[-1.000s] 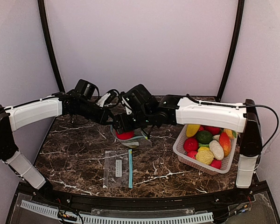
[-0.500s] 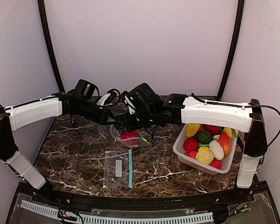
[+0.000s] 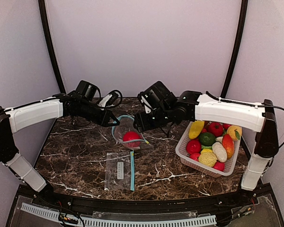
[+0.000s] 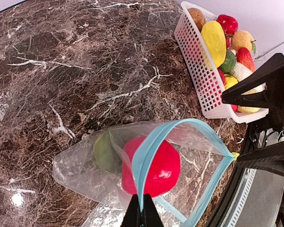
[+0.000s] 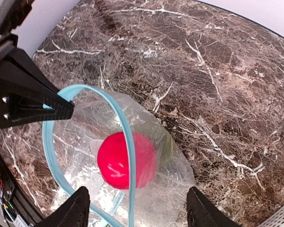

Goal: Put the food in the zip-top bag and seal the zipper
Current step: Adjust the zipper food storage bag at the center of the board.

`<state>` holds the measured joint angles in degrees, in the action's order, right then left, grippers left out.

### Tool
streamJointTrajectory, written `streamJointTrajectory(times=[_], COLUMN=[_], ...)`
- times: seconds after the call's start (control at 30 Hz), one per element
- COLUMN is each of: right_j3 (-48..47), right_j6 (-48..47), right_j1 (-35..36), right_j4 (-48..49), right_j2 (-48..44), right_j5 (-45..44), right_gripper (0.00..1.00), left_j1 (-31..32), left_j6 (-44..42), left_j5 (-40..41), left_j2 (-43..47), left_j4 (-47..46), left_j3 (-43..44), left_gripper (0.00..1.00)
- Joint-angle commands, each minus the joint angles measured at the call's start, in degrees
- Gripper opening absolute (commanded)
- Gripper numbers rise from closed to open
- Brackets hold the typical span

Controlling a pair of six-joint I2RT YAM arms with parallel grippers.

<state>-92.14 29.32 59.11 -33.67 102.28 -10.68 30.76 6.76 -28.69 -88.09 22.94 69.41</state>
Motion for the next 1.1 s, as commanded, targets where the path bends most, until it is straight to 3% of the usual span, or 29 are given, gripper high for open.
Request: streamJointTrajectory(times=[0.0, 0.07, 0.2, 0.27, 0.43, 0.53, 1.07], right_j3=[-1.33, -1.97, -2.48, -2.31, -2.07, -2.25, -0.2], right_j6=[-0.15, -0.25, -0.53, -0.97, -0.83, -0.45, 0.27], right_j1=[0.04, 0.02, -0.02, 0.03, -0.2, -0.38, -0.42], right_j4=[-2.59, -2.95, -2.62, -1.83, -1.34, -1.73, -1.66], right_j2=[3.66, 4.71, 4.94, 4.49, 4.95, 5.37, 2.32], right_j5=[2.04, 2.22, 1.95, 2.05, 2.33, 2.35, 1.15], right_gripper=[0.62, 0.54, 0.16, 0.07, 0.05, 0.05, 0.04], left_j1=[0.35, 0.35, 0.4, 0.48, 0.91, 1.36, 1.39], left_j6=[-0.33, -0.46, -1.58, -2.29, -1.98, -2.15, -2.96], left_j5=[-0.14, -0.49, -1.86, -3.96, -10.07, -10.73, 3.78], left_j2=[1.76, 1.87, 3.21, 5.16, 11.9, 12.25, 6.97], left_j4=[1.41, 1.36, 0.48, -1.6, -10.74, -11.04, -1.25], left_j3=[1.61, 1.67, 1.41, 0.4, -3.89, -4.33, -0.16], left_gripper=[0.01, 0.01, 0.01, 0.01, 0.01, 0.01, 0.01])
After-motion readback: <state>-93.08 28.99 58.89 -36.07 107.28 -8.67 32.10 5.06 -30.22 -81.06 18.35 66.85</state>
